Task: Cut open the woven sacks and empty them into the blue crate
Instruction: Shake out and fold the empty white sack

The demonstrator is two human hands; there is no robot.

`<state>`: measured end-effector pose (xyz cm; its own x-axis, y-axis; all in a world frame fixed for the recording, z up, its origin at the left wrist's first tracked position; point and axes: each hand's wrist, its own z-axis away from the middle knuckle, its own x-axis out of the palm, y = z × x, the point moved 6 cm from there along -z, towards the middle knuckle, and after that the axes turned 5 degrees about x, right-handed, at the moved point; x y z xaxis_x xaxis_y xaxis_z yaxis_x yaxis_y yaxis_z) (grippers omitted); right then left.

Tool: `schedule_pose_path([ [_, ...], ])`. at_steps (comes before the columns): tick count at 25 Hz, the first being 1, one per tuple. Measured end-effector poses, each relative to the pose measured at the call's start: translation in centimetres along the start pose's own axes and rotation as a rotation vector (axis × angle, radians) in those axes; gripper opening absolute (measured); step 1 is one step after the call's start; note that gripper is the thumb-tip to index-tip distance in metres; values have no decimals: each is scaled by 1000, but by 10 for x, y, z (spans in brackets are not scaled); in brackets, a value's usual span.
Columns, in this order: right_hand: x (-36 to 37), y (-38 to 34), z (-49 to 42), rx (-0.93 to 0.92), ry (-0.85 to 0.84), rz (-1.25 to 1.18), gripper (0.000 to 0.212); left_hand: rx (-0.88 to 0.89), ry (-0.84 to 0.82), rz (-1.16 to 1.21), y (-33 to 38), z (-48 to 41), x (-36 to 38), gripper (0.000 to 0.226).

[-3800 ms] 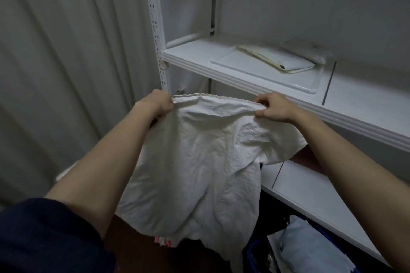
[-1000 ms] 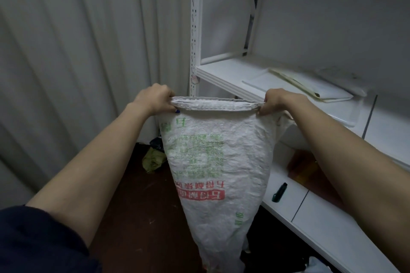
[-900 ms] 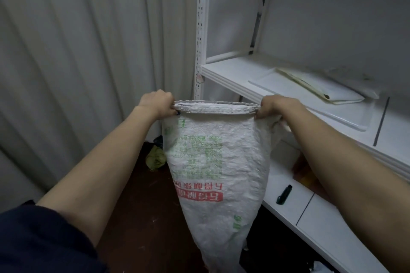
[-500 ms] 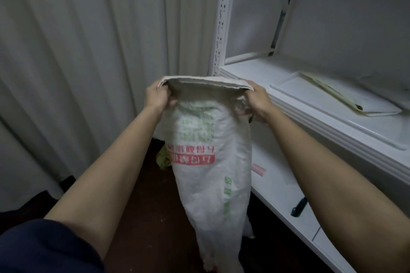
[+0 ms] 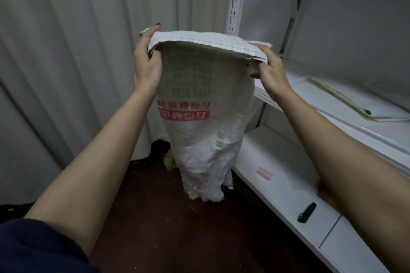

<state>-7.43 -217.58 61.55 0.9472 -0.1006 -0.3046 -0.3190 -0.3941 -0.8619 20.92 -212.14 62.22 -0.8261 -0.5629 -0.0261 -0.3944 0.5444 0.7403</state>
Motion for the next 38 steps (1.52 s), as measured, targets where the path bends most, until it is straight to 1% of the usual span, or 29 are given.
schedule_pose_path([
  [2,-4,-6,12,23,-15,-50,45,57,67,-73,12,19,-15,42],
  [3,-6,-7,21,29,-28,-27,48,60,100,-103,14,32,-23,41],
  [6,-11,3,56,6,-61,160,46,52,165,-231,3,77,-38,35],
  [8,-11,22,85,-1,-110,342,44,48,146,-379,-10,116,-46,27],
  [9,-11,35,102,47,-154,417,42,27,98,-445,-20,136,-50,23],
  [11,-8,75,140,229,-281,511,34,-3,-84,-545,-43,180,-59,20],
  [13,-4,119,188,395,-460,626,25,35,-354,-573,-58,227,-64,31],
  [14,-1,142,213,454,-553,665,22,37,-495,-540,-65,253,-67,37],
  [16,6,177,262,545,-706,718,12,-91,-727,-511,-78,305,-73,41],
  [17,9,190,285,587,-762,728,8,-200,-817,-545,-87,330,-79,42],
  [19,13,214,322,684,-819,711,9,-420,-986,-621,-105,375,-93,42],
  [21,18,233,353,769,-857,715,11,-580,-1159,-661,-118,413,-104,29],
  [23,26,250,380,754,-902,777,16,-639,-1291,-684,-124,446,-112,22],
  [26,36,273,417,706,-955,861,21,-703,-1411,-723,-132,490,-122,24],
  [29,44,284,448,710,-1024,872,25,-823,-1437,-707,-143,522,-130,25],
  [33,53,302,471,757,-985,890,24,-810,-1582,-706,-153,553,-130,15],
  [35,62,314,476,779,-1018,923,23,-839,-1591,-694,-165,560,-133,11],
  [38,73,325,471,813,-1067,949,14,-880,-1572,-673,-186,560,-135,13],
])
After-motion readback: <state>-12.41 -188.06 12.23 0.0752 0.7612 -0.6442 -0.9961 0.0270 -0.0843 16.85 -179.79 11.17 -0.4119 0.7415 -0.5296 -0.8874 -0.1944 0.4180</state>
